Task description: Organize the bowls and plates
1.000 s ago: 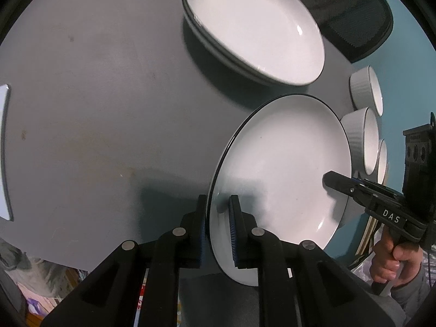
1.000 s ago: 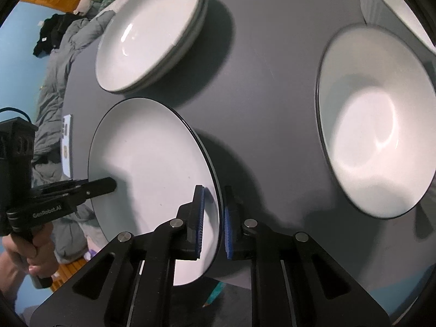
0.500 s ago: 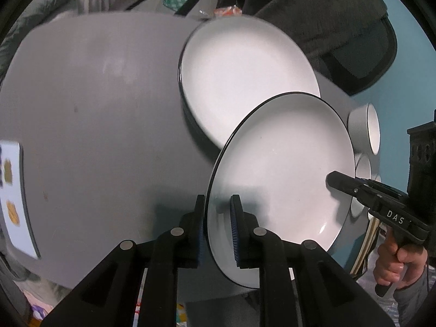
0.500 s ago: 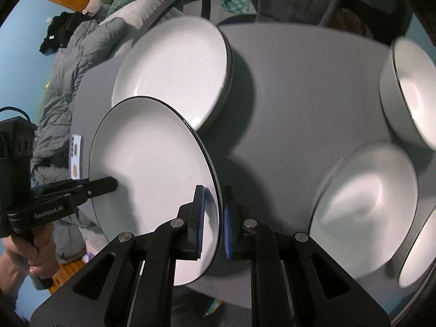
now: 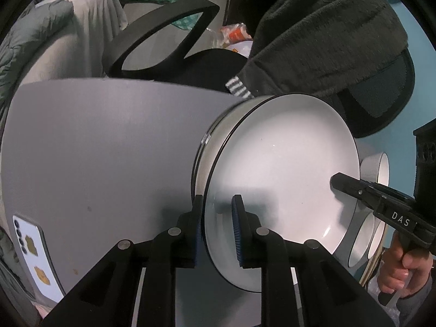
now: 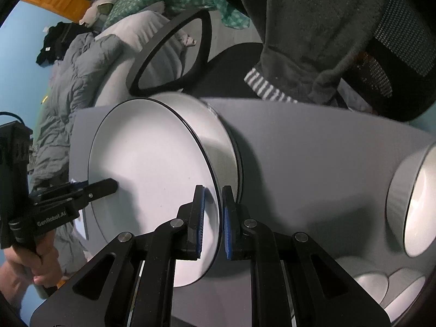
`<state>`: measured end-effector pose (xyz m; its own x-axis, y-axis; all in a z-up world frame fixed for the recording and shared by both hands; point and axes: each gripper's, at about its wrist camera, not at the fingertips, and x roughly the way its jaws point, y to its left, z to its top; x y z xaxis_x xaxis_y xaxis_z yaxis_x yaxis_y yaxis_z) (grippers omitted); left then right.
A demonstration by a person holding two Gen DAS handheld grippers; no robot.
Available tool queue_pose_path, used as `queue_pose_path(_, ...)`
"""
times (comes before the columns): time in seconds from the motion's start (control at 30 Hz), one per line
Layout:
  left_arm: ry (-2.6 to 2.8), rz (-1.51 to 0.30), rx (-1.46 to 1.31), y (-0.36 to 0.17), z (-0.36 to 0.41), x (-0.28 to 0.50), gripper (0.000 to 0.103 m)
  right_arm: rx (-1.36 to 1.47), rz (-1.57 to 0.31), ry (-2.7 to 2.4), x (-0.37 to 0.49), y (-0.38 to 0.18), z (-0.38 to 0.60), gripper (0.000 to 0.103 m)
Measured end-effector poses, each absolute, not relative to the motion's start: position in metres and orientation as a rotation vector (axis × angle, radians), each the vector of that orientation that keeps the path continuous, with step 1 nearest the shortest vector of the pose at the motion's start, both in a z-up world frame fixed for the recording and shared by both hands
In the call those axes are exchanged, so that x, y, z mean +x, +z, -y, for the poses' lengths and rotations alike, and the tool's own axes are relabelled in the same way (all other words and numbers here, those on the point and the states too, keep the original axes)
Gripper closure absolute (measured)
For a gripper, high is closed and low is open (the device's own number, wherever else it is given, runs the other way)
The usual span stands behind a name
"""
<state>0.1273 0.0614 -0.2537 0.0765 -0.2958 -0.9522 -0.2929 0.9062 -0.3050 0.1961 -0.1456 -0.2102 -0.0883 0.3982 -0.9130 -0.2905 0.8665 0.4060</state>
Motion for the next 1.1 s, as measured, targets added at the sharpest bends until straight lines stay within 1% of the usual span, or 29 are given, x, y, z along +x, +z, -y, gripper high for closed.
queue_pose_path(0.17, -0.012, -1.525, -0.477, -0.258, -0.058, 0.14, 0.083, 0.119, -1.578, 0.561, 0.212, -0.218, 0.147, 0.09)
queue_pose_path(0.5, -0.035, -1.581, -0.507, -0.266, -0.058, 0.15, 0.083, 0.119, -1.613, 0.536, 0.224, -0.216, 0.144, 0.091)
queue_pose_path(0.63, -0.026, -1.617, -0.487, -0.266, -0.055, 0.154, 0.079, 0.143, -1.633, 0.526, 0.227, -0.217, 0.146, 0.09)
queue_pose_path(0.8, -0.014, -1.635, -0.407, -0.264, -0.044, 0.157, 0.079, 0.123, -1.628, 0.509, 0.229, -0.216, 0.144, 0.088)
queue_pose_path(0.9, -0.009, -1.634, -0.376, -0.263, -0.039, 0.157, 0.075, 0.068, -1.624, 0.473, 0.229, -0.217, 0.143, 0.088)
queue_pose_path(1.1, 0.005, -1.633, -0.385, -0.263, -0.041, 0.157, 0.073, 0.083, -1.622, 0.478, 0.227, -0.217, 0.147, 0.088)
